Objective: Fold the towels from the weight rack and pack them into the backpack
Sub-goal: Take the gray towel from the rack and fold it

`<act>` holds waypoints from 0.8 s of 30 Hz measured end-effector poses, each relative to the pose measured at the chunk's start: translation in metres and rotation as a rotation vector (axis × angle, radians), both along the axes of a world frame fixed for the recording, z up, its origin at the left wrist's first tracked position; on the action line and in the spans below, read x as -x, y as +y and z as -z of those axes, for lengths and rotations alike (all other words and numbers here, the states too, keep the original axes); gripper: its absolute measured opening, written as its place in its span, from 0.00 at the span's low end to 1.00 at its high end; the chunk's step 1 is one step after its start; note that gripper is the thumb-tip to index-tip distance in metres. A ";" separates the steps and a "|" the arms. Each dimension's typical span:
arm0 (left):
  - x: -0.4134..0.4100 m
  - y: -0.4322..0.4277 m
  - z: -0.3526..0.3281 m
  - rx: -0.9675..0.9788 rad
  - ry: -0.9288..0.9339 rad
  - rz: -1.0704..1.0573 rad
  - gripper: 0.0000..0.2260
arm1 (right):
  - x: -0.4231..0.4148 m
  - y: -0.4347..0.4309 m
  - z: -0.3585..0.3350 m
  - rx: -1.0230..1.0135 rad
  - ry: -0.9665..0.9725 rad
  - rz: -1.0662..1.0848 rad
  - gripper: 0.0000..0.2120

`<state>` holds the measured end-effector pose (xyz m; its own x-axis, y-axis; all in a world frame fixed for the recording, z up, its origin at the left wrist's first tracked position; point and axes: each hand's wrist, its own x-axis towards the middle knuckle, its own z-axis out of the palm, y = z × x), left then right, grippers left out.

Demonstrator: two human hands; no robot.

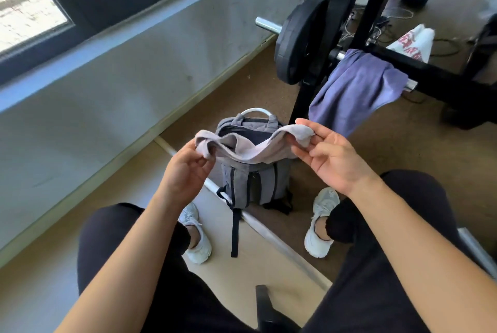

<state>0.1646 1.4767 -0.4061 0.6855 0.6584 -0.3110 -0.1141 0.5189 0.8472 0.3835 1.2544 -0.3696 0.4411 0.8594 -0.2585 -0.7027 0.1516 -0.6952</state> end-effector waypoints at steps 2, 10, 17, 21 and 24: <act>0.009 -0.006 -0.006 0.105 -0.145 0.003 0.25 | 0.011 -0.003 -0.007 -0.025 -0.101 0.036 0.25; 0.027 -0.044 0.002 -0.154 0.228 -0.205 0.01 | 0.036 -0.012 0.028 0.532 -1.060 0.159 0.13; 0.042 -0.049 0.018 -0.512 0.583 -0.327 0.11 | 0.034 -0.021 0.024 0.501 -1.070 0.008 0.13; 0.046 -0.048 0.008 -0.390 0.329 -0.266 0.10 | 0.034 -0.021 0.023 0.455 -1.038 0.122 0.10; 0.044 -0.052 0.012 -0.356 0.360 -0.117 0.08 | 0.030 -0.019 0.034 0.562 -1.138 0.151 0.02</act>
<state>0.1206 1.4244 -0.4183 0.4916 0.8321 -0.2567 0.1769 0.1931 0.9651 0.3535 1.2355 -0.4031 0.7352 0.6776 0.0176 0.3268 -0.3315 -0.8850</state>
